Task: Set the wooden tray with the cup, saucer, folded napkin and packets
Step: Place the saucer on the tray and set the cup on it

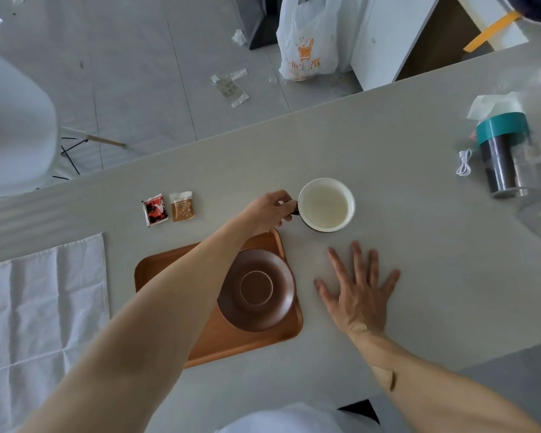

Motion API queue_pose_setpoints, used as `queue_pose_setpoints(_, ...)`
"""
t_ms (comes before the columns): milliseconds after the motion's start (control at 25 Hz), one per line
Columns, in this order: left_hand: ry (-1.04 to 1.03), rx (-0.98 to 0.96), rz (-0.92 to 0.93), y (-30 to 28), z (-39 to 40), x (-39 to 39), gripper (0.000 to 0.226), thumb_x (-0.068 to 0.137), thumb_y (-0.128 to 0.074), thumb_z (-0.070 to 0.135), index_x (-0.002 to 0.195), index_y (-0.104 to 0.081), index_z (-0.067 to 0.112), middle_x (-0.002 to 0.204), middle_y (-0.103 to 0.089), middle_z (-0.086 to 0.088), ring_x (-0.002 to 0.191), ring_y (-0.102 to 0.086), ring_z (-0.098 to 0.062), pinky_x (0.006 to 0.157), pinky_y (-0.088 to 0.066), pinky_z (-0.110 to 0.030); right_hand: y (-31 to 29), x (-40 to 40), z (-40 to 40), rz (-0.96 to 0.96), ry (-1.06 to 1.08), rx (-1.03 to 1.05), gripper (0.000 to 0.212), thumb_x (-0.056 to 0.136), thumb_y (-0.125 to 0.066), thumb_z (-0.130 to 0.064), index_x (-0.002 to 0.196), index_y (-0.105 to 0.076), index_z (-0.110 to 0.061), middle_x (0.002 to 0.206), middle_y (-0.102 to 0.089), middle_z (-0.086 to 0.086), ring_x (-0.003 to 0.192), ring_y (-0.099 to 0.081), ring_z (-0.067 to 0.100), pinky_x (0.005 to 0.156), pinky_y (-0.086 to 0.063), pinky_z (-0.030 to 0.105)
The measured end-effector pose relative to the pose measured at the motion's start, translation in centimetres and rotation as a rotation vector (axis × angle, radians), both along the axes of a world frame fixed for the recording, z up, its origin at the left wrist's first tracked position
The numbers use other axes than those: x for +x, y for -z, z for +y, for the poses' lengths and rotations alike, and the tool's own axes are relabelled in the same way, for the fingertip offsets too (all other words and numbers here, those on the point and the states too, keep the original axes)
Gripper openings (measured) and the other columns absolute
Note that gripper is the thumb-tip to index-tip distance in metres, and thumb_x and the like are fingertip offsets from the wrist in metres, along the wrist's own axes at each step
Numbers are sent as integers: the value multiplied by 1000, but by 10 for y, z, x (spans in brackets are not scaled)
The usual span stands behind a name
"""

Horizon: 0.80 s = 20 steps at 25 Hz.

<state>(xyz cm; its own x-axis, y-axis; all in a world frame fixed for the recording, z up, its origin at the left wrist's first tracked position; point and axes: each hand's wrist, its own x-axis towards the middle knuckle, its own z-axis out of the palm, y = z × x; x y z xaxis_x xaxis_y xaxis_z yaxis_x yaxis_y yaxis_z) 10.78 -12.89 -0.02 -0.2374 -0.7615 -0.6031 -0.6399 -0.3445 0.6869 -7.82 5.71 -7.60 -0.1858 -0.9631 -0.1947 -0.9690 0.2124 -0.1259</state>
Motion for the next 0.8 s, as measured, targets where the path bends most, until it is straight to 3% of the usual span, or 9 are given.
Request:
queue_pose_setpoints(280, -99, 7, 160, 4, 22, 14, 19, 101, -49, 27, 88, -58, 17, 86, -67, -9, 73, -62, -19, 58, -47, -30, 4, -2, 0, 4, 12, 7, 71, 82, -31, -76, 146, -10, -54, 161, -19, -1, 147, -10, 34, 110, -5, 72)
queue_pose_setpoints(520, -189, -97, 253, -22, 63, 75, 24, 99, -49, 29, 82, -58, 15, 80, -65, -6, 70, -58, -14, 60, -47, -33, 4, -3, -1, 24, 9, 21, 72, 82, -25, -78, 146, -4, -55, 162, -13, -2, 148, -9, 33, 110, -5, 72)
queue_pose_setpoints(800, -225, -78, 201, -31, 141, 134, 22, 102, -48, 26, 87, -62, 18, 88, -70, -4, 81, -65, -23, 63, -49, -35, 0, -1, -1, 38, 20, 49, 70, 82, -19, -79, 146, -5, -55, 163, -9, -4, 148, -2, 29, 111, -2, 71)
